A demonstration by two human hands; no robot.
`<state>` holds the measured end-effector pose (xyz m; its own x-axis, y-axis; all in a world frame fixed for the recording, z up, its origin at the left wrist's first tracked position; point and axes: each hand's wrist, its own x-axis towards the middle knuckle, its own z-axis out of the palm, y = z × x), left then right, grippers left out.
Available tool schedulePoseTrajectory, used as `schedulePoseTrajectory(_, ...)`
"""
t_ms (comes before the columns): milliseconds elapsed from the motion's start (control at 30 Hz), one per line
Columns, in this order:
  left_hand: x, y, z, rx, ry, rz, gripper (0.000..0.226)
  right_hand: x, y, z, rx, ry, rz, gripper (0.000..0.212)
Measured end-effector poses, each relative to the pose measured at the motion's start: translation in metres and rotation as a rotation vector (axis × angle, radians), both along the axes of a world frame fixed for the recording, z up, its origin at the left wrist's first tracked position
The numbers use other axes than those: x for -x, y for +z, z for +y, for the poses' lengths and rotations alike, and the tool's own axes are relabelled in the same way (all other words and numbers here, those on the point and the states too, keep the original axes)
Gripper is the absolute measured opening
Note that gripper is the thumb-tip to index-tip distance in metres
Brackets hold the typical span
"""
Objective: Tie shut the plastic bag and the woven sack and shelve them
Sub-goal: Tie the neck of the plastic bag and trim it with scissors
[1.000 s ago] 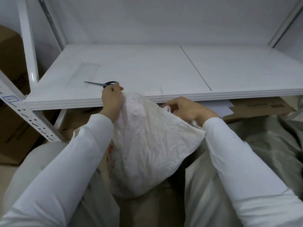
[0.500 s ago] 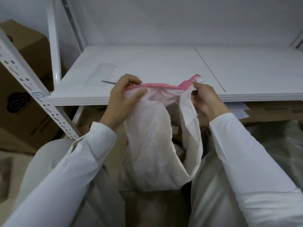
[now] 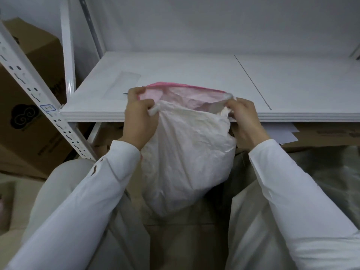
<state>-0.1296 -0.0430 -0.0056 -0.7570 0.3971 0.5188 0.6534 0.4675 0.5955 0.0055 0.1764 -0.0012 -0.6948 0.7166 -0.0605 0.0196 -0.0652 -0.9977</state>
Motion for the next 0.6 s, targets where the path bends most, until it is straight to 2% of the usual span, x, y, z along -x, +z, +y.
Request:
schedulePoseTrajectory(100,0.003,0.006,0.001,-0.145,0.073,-0.012,0.023,-0.002,-0.003,0.006,-0.006,0.085,0.135,0.009)
schedulePoseTrajectory(133,0.007,0.005,0.001,-0.168,0.081,-0.023,0.026,-0.002,-0.003,0.005,-0.006,0.167,0.170,0.006)
schedulePoseTrajectory(167,0.012,0.004,0.000,-0.184,0.088,-0.052,0.030,-0.003,-0.002,0.003,-0.022,0.275,0.183,0.014)
schedulePoseTrajectory(233,0.021,-0.001,-0.001,-0.232,0.099,-0.182,0.028,-0.006,-0.005,0.001,-0.116,0.512,0.106,0.049)
schedulePoseTrajectory(300,0.024,-0.004,-0.001,-0.312,0.116,-0.393,0.026,-0.008,-0.010,-0.002,-0.368,0.630,-0.139,0.105)
schedulePoseTrajectory(333,0.022,-0.004,0.000,-0.343,0.127,-0.474,0.029,-0.008,-0.014,-0.006,-0.528,0.657,-0.259,0.120)
schedulePoseTrajectory(367,0.021,-0.005,0.001,-0.371,0.135,-0.531,0.031,-0.007,-0.019,-0.010,-0.693,0.664,-0.352,0.123)
schedulePoseTrajectory(400,0.021,-0.005,0.002,-0.395,0.140,-0.573,0.030,-0.004,-0.026,-0.013,-0.842,0.649,-0.396,0.117)
schedulePoseTrajectory(467,0.018,-0.002,0.004,-0.422,0.160,-0.613,0.023,0.005,-0.037,-0.016,-0.988,0.540,-0.405,0.082)
schedulePoseTrajectory(533,0.015,0.003,0.005,-0.433,0.178,-0.631,0.020,0.012,-0.043,-0.018,-0.983,0.435,-0.367,0.057)
schedulePoseTrajectory(600,0.014,0.009,0.005,-0.434,0.190,-0.640,0.039,0.014,-0.045,-0.018,-0.881,0.396,-0.312,0.048)
